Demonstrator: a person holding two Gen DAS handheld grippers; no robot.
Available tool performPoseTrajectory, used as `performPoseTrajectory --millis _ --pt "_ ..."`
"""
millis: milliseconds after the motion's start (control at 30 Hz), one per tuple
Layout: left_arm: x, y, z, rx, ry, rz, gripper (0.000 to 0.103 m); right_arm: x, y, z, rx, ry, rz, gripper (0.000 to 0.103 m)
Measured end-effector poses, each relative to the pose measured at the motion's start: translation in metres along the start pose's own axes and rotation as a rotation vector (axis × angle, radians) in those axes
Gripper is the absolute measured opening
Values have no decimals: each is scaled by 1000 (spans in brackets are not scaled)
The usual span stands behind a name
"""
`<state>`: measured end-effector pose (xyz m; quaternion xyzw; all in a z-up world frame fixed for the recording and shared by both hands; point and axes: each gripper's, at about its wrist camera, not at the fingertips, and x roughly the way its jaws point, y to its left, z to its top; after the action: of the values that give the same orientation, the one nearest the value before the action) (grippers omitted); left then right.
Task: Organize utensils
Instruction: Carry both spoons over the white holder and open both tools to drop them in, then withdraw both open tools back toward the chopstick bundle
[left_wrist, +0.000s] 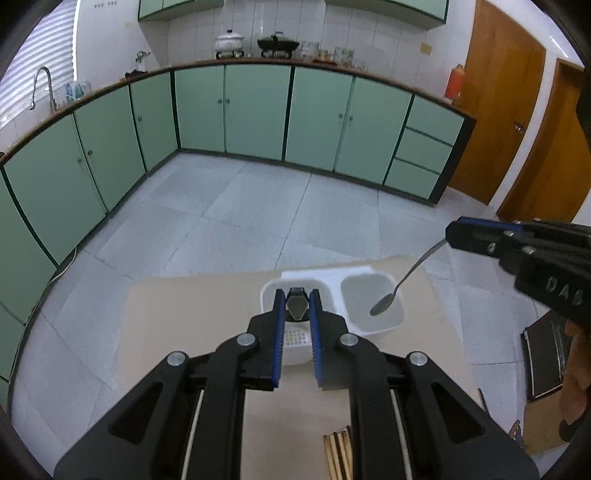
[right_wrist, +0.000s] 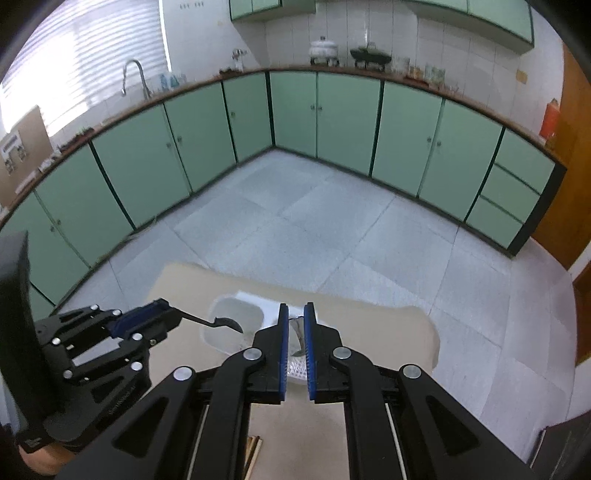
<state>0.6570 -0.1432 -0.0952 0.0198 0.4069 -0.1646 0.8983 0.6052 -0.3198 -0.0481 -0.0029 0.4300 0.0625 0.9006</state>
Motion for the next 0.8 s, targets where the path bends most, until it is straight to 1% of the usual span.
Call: performPoseTrajectory --millis 67,133,167,200,233,267,300,367,433,467,533,567,600,633,667,733,767,800 --pt "7 4 -5 -5 11 2 12 14 -5 -7 12 23 4 8" --pt "6 9 -10 -4 6 9 13 23 -9 -12 23 40 9 9" --pt "5 11 -11 -4 2 12 15 25 -12 -16 28 49 15 9" --pt "3 12 -11 -5 -2 15 24 25 -13 -15 33 48 16 9" --pt "-1 14 -11 -7 -7 16 30 23 -16 -17 41 45 16 10" --pt "-6 15 -11 -10 -15 22 41 18 -19 -20 54 43 24 12" --pt "-15 17 -13 -14 -30 30 43 13 -22 -22 63 37 30 12" --pt "-32 20 -17 -13 -49 31 43 -2 -27 -28 75 15 41 12" --pt "-52 27 -25 -15 -66 28 50 -24 -31 -44 83 -19 53 13" --pt "-66 31 -33 -18 -82 35 56 -36 -32 -53 82 -39 54 14" --pt "-89 38 -52 -17 -108 40 58 -57 -31 -82 90 -73 81 20" --pt "-98 40 -62 -15 -116 44 59 -65 -27 -95 87 -85 79 20" --pt "-112 45 -79 -13 -130 48 61 -73 -25 -114 81 -99 78 20" --pt "-121 48 -93 -13 -140 52 63 -81 -20 -141 72 -117 77 20" --pt "-133 50 -114 -10 -156 65 66 -85 -16 -161 63 -123 72 20" --pt "-147 52 -151 1 -167 81 68 -91 -5 -204 57 -140 59 20" --pt "-151 53 -163 1 -169 83 71 -91 4 -232 53 -139 56 20" --pt "-156 54 -183 -4 -170 83 73 -91 10 -254 57 -138 56 20"
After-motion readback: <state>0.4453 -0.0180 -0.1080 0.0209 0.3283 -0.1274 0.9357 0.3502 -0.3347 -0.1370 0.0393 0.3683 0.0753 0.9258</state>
